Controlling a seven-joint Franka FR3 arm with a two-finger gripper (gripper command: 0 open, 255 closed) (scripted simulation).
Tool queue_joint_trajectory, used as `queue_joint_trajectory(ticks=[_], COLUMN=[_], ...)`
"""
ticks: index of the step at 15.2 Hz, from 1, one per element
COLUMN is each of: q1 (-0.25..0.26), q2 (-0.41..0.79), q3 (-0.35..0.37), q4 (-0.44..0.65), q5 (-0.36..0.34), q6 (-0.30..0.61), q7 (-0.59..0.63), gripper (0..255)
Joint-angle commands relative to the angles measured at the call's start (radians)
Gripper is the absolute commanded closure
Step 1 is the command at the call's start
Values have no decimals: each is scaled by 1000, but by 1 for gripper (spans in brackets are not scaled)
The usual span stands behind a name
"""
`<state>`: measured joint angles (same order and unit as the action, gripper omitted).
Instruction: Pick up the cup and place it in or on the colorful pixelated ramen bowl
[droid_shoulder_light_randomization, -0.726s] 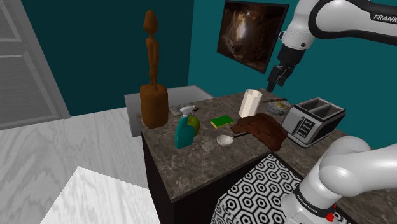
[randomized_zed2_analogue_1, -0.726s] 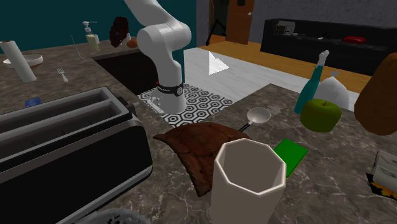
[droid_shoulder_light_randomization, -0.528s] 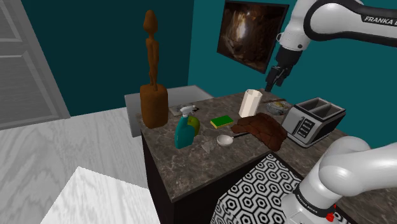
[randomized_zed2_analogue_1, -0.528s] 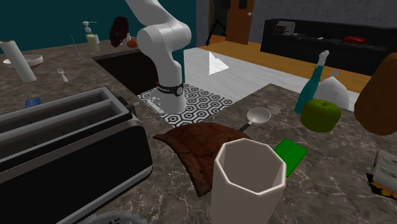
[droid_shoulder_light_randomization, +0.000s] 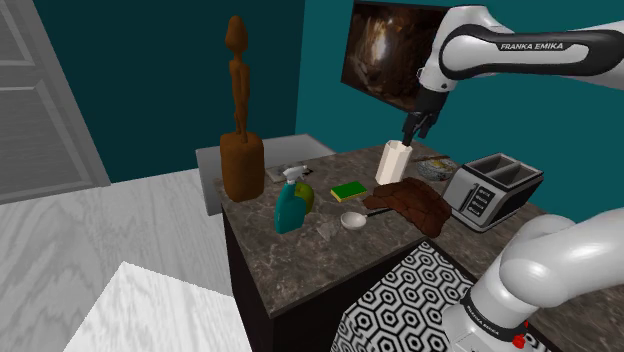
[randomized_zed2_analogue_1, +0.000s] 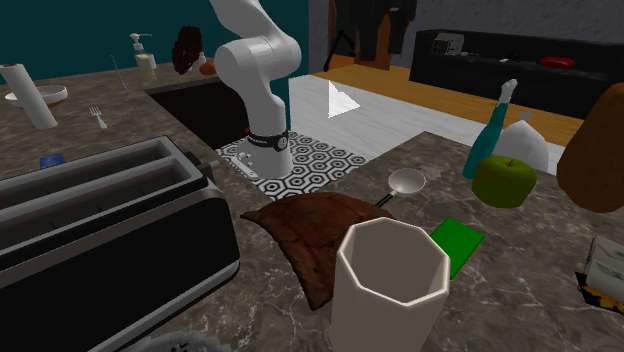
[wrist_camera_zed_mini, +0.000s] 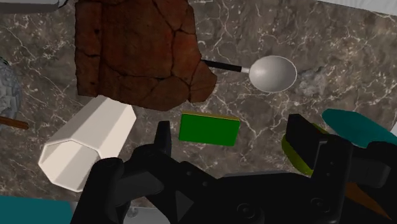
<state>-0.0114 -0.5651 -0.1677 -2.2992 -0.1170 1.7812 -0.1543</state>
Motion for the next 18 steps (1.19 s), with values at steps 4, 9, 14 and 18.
queue_joint_trajectory(ticks=[4,9,14,18], q1=[-13,-21,-37,-65], q2=[154,332,524,684], q3=[-73,-139,-191,-214], q4=[49,133,248,364], q5=[-4,23,83,148], q6=[101,184,243,267], q7=[-73,-152,-240,-313], gripper=[0,0,0,0])
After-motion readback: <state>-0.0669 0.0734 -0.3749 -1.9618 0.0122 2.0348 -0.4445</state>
